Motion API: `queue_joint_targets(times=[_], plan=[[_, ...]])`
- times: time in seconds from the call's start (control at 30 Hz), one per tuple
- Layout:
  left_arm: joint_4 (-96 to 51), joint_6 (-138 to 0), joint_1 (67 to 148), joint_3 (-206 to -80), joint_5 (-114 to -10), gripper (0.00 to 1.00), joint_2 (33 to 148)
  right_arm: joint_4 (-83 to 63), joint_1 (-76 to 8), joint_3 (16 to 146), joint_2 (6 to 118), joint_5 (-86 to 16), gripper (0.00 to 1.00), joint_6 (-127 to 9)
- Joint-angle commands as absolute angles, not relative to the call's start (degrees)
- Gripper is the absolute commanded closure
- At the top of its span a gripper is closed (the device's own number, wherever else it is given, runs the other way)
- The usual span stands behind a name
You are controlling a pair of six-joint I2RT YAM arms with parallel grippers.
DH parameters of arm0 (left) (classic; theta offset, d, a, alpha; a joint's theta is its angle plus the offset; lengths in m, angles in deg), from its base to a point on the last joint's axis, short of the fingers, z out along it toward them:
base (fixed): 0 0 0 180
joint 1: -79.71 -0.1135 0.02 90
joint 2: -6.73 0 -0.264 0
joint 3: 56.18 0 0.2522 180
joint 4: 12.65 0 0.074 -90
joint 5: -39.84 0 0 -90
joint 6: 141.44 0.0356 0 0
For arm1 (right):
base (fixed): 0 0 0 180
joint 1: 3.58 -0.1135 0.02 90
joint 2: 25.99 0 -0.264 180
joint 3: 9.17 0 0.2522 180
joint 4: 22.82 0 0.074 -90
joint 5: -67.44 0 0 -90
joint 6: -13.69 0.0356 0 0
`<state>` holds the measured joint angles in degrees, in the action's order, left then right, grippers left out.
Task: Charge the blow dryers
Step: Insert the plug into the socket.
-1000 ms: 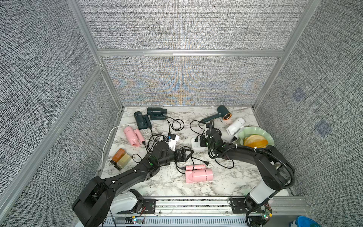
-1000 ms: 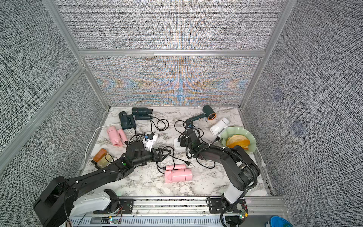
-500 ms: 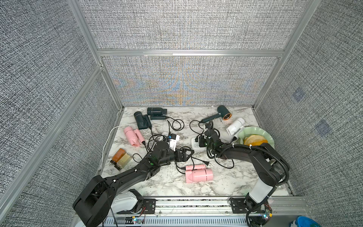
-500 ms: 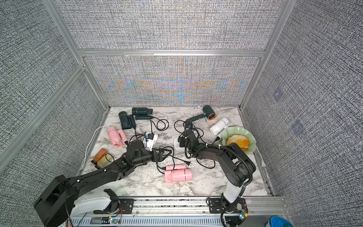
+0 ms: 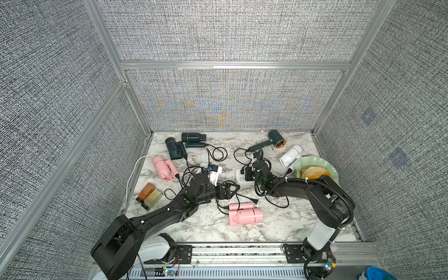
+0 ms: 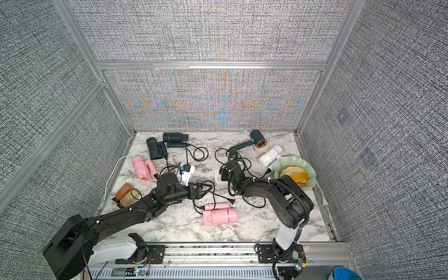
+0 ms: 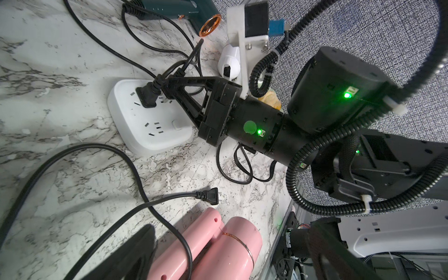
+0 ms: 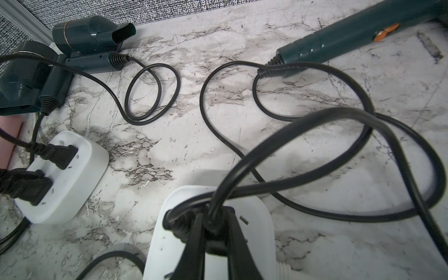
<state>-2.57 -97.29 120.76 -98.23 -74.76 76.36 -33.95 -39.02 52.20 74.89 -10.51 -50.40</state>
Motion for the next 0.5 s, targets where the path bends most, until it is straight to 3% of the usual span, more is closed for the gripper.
queue_joint_targets(times=[0.0, 0.47], plan=[[-1.1, -96.7, 120.7, -98.6, -75.5, 0.00, 76.6, -32.8, -39.1, 52.7, 75.5, -10.0, 0.95, -51.3], [-0.6, -96.8, 120.7, -98.4, -75.3, 0.00, 76.6, -33.7, -39.1, 52.3, 73.3, -9.8, 0.95, -52.6]])
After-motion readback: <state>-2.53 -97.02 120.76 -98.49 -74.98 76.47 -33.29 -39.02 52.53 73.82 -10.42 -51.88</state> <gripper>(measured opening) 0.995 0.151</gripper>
